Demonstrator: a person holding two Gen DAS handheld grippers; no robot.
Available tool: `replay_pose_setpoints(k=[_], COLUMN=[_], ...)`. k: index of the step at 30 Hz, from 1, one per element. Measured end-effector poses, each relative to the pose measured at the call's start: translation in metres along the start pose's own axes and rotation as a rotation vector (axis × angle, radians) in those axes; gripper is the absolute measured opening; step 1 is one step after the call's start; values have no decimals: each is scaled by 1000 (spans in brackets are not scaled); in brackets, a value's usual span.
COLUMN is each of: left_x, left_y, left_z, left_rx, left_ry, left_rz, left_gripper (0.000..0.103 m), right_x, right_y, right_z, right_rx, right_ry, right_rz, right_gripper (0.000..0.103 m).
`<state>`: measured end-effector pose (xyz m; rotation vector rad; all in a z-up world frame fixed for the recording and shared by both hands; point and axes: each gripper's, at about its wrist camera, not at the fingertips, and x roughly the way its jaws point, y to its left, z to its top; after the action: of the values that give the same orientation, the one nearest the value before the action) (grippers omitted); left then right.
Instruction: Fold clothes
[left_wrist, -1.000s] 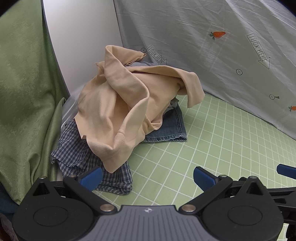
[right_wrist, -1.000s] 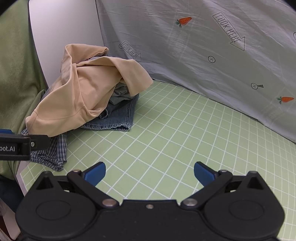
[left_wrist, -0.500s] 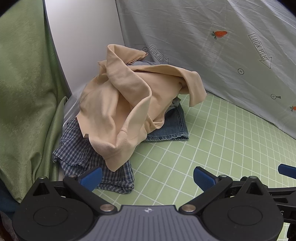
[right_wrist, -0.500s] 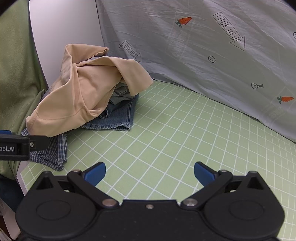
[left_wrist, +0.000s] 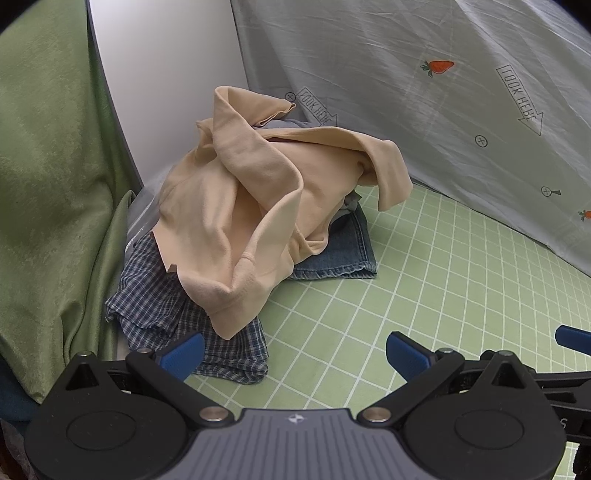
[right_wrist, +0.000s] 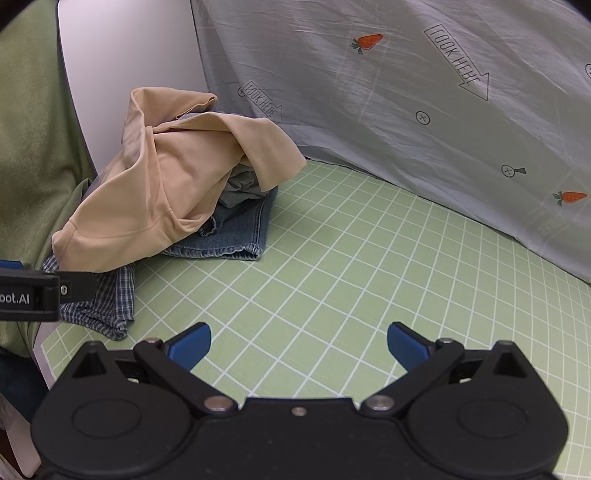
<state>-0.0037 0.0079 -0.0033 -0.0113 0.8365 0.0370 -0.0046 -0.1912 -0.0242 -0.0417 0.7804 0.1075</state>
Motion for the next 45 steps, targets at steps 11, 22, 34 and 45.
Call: replay_pose_setpoints(k=[11,22,34,45], left_x=[0,3,35,104], left_y=[3,5,12,23], left_z=[0,10,65,89], left_rx=[-49,-57,-67,-139], left_ry=[0,-20,-66,45], left_rz=[-83,-27,-21,-31], left_gripper=[103,102,80,43], right_x=[2,13,61,161], right_y=[-1,-1,9,52], right_z=[-1,4,68,135], right_rx=[3,-34,-146,-238], right_ry=[3,-13,-92,-116], right_rz=[3,-28,-31,30], right_gripper=[103,103,103,84])
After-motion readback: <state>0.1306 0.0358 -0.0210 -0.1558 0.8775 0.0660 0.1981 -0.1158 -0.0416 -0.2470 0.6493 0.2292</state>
